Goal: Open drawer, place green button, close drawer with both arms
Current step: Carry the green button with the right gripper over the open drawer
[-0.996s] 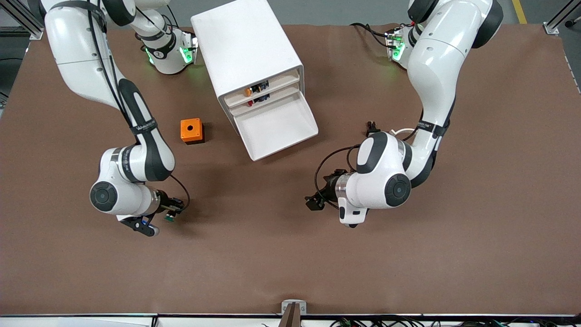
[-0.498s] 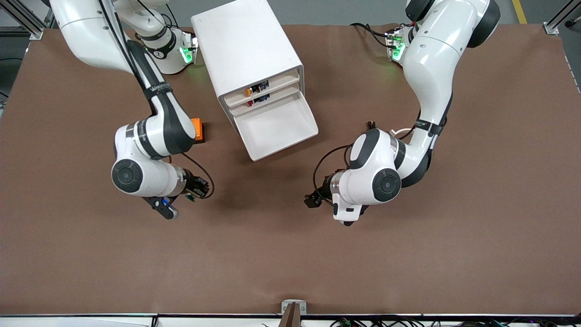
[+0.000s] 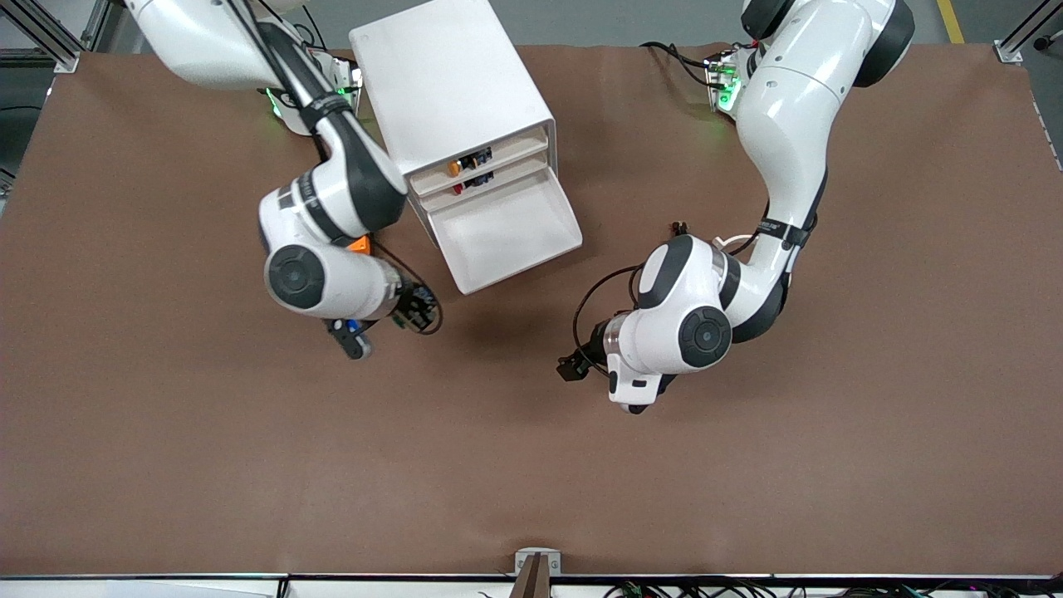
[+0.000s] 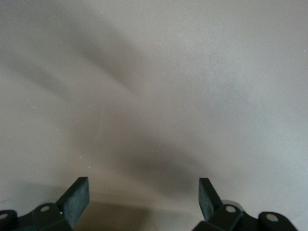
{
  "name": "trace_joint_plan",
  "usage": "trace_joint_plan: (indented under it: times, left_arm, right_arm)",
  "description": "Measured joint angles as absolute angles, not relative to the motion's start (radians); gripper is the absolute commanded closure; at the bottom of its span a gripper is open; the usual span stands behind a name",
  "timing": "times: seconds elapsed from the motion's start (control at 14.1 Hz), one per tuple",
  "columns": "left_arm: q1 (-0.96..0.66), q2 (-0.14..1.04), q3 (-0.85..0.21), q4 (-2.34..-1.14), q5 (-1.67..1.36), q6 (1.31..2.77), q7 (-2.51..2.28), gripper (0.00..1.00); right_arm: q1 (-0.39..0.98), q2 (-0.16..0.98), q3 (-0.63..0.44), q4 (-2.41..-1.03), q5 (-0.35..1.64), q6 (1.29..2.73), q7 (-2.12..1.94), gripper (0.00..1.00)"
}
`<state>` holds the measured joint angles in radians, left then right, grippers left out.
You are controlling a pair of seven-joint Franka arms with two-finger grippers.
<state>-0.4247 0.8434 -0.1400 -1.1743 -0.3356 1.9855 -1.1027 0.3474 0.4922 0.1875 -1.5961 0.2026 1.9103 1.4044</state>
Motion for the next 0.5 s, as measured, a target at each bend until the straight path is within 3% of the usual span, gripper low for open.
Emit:
trace_joint_plan:
  times: [0.5]
  left_arm:
    - [-0.457,0.843,-0.14,-1.179,-0.253,1.992,-1.102,0.0]
  right_arm:
    - [0.551,0.491,0.189,-1.708,0.203,2.114,1.717,0.93]
